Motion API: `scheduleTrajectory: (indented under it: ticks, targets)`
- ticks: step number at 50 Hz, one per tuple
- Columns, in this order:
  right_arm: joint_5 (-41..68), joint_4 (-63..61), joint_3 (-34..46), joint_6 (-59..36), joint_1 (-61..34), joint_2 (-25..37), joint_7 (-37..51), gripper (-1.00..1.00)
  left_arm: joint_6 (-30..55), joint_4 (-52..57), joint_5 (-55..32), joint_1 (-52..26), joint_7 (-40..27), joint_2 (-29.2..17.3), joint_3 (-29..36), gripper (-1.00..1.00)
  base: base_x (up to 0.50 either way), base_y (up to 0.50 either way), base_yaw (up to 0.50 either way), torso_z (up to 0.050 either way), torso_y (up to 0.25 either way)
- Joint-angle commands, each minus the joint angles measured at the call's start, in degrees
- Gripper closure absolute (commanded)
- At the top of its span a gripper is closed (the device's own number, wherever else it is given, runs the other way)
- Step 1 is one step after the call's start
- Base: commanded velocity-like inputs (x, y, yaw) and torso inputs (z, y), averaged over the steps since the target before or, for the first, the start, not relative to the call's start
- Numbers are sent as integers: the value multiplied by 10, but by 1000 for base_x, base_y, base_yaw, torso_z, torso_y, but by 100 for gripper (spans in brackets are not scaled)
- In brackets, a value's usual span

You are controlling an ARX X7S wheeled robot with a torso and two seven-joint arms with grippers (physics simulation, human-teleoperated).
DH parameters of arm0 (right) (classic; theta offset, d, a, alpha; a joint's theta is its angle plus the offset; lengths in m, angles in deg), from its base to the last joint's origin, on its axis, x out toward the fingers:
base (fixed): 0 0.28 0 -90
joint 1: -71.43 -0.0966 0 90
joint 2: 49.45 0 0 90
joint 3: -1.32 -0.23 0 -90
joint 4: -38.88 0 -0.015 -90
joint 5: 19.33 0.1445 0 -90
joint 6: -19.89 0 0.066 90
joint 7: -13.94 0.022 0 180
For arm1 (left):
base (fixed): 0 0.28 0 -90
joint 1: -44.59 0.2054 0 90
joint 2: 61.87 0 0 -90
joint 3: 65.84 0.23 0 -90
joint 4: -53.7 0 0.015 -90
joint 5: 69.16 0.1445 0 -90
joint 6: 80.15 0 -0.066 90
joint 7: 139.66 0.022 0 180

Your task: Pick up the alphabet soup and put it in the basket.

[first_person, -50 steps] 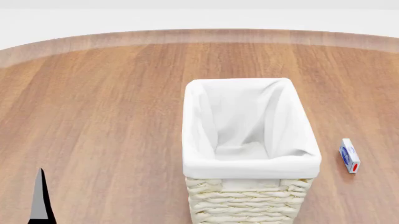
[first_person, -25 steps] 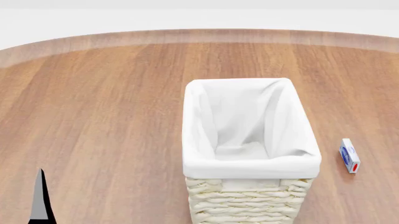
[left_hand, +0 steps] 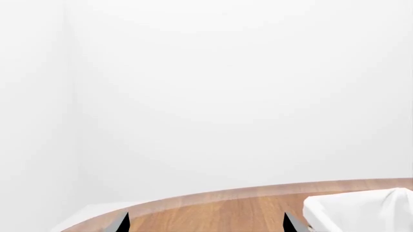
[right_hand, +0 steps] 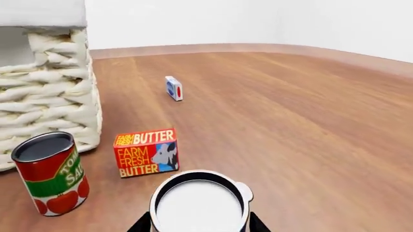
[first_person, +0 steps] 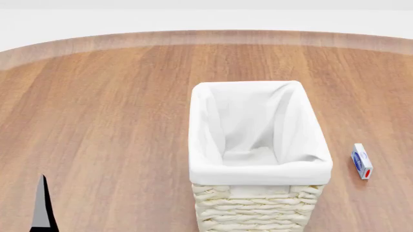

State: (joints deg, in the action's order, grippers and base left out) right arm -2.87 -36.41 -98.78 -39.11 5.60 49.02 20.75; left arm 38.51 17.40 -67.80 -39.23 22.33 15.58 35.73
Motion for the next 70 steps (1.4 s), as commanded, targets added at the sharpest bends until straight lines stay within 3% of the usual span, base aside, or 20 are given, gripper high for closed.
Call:
scheduleTrajectory:
  ticks: [1, 18, 32, 44, 51, 70]
  targets:
    - [-5, -199, 5, -90, 26, 24, 38, 100, -2, -3, -4, 0, -5, -4, 3, -100, 0, 0, 0, 0, 0]
    - [41, -471, -43, -248, 46, 100, 107, 100, 2, 1, -11, -2, -11, -9, 4, -100, 0, 0, 0, 0, 0]
    - [90, -589, -57, -361, -4, 160, 152, 100, 0, -1, -14, -2, -15, -12, 9, -100, 0, 0, 0, 0, 1]
    - [131, -629, 50, -525, -250, 221, 185, 100, -1, -7, -19, -5, -18, -14, 8, -100, 0, 0, 0, 0, 1]
    - [142, -602, 143, -605, -412, 216, 175, 100, 0, -3, -23, -4, -20, -16, 4, -100, 0, 0, 0, 0, 0]
    - [97, -408, 250, -590, -596, 139, 119, 100, -6, -9, -27, -4, -25, -21, 6, -100, 0, 0, 0, 0, 1]
